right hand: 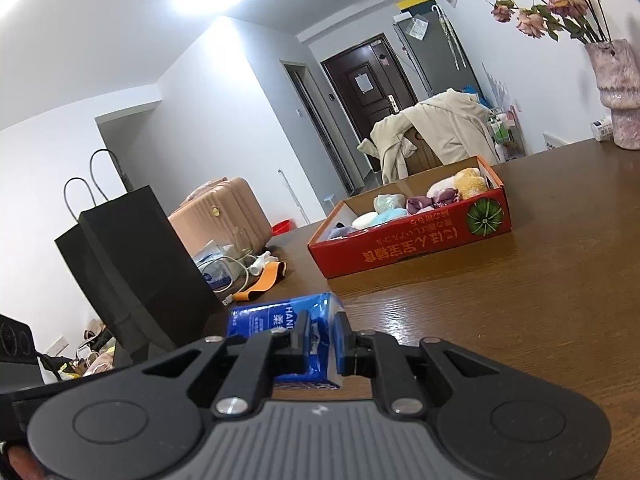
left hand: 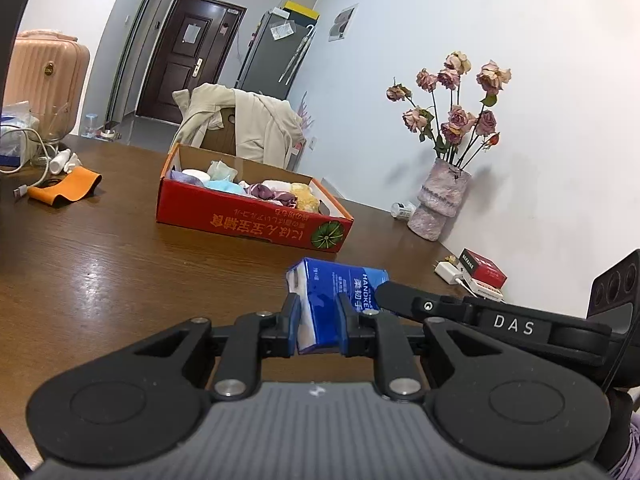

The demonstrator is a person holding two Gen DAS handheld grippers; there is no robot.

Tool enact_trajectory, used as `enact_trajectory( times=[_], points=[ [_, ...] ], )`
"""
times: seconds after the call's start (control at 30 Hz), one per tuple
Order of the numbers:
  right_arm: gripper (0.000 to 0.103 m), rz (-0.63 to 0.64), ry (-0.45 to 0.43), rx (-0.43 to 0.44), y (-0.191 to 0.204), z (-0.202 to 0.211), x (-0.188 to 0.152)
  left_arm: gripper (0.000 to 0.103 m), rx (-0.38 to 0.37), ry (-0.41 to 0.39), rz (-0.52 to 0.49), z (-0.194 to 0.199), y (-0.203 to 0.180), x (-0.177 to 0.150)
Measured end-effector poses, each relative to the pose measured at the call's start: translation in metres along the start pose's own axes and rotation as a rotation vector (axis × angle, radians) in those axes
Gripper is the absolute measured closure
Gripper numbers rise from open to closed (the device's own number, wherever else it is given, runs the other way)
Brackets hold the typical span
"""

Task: Organize soft objects
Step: 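Carry the blue tissue packet into the box and open both tools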

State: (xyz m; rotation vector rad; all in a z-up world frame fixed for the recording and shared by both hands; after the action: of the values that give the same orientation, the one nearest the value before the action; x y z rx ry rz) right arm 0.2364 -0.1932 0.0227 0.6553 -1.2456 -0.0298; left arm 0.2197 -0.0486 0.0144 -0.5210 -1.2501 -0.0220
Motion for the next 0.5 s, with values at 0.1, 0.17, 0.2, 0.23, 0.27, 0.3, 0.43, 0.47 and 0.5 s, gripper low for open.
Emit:
enact_trajectory(
  times=[0.1, 0.17, 0.2, 0.23, 0.27, 0.3, 0.43, 0.47, 0.5],
  points=[
    [0.091, 0.013, -0.012, -0.005, -0.007, -0.021, 0.018, 0.085, -0.019, -0.008, -0.007, -0.024, 0.001, 0.014],
    [0.091, 0.036, -0.025, -0.013, -0.013, -0.041, 0.042, 0.084, -0.043, -0.020, 0.001, -0.048, 0.003, 0.034],
    [0.091, 0.058, -0.037, -0.017, -0.014, -0.050, 0.054, 0.084, -0.060, -0.029, 0.000, -0.063, 0.004, 0.046],
    [0.091, 0.087, -0.052, -0.025, -0.016, -0.063, 0.069, 0.085, -0.077, -0.037, 0.003, -0.077, 0.005, 0.056],
    [0.091, 0.120, -0.064, -0.032, -0.019, -0.080, 0.088, 0.084, -0.092, -0.045, 0.016, -0.099, 0.007, 0.072],
    [0.091, 0.144, -0.067, -0.035, -0.021, -0.095, 0.103, 0.084, -0.099, -0.047, 0.033, -0.119, 0.011, 0.085],
    [0.091, 0.192, -0.048, -0.092, -0.046, -0.186, 0.168, 0.084, -0.128, -0.067, 0.113, -0.217, 0.033, 0.135],
    [0.091, 0.225, -0.039, -0.115, -0.053, -0.212, 0.180, 0.084, -0.133, -0.047, 0.129, -0.245, 0.042, 0.143],
    [0.091, 0.226, -0.028, -0.127, -0.060, -0.237, 0.189, 0.084, -0.126, -0.018, 0.173, -0.274, 0.054, 0.149]
  ],
)
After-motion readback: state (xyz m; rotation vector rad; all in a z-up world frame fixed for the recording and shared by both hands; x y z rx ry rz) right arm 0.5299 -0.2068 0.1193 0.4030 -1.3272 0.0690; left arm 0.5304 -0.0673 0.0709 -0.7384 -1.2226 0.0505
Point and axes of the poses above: each gripper's, at about its wrist camera, not at the fingertips, and z roughly against the way its jaws point, y to its left, x to its top, the point moved 9 cm from there along -z, roughly the way its jaws point, and after that the axes turned 12 degrees about -y, right-handed, at the moved point
